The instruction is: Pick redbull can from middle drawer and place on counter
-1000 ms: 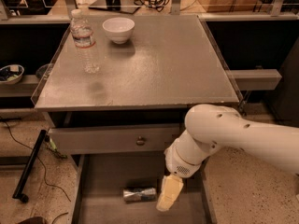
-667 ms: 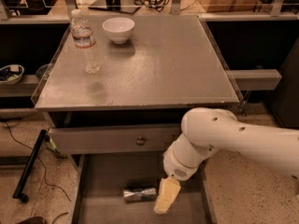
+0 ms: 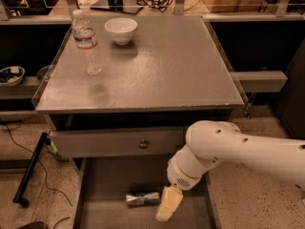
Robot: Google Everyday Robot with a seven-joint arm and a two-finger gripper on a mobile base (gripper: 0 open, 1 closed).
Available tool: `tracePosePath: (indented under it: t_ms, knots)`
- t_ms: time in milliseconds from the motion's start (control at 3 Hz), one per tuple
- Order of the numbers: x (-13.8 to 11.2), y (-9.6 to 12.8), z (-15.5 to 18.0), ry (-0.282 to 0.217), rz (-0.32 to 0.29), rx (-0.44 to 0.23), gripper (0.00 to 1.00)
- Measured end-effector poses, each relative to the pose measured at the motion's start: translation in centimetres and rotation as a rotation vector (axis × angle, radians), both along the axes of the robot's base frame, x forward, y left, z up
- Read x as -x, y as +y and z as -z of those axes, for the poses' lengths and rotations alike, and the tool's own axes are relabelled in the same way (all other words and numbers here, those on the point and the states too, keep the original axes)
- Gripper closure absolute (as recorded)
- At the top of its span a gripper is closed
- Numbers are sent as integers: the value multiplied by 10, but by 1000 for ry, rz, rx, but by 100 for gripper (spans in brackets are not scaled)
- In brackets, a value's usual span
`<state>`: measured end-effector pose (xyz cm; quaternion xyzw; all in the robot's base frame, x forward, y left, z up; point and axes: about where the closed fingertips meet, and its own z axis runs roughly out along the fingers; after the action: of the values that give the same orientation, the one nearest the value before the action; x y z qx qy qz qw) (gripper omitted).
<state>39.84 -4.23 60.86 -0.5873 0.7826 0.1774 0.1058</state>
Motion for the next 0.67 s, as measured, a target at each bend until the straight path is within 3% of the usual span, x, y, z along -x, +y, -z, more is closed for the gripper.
tracePosePath:
  t_ms: [333,667]
  knots:
    - [1,0,2,6,-5,-18,0]
    - [-5,8,10,8,-20,-88,0]
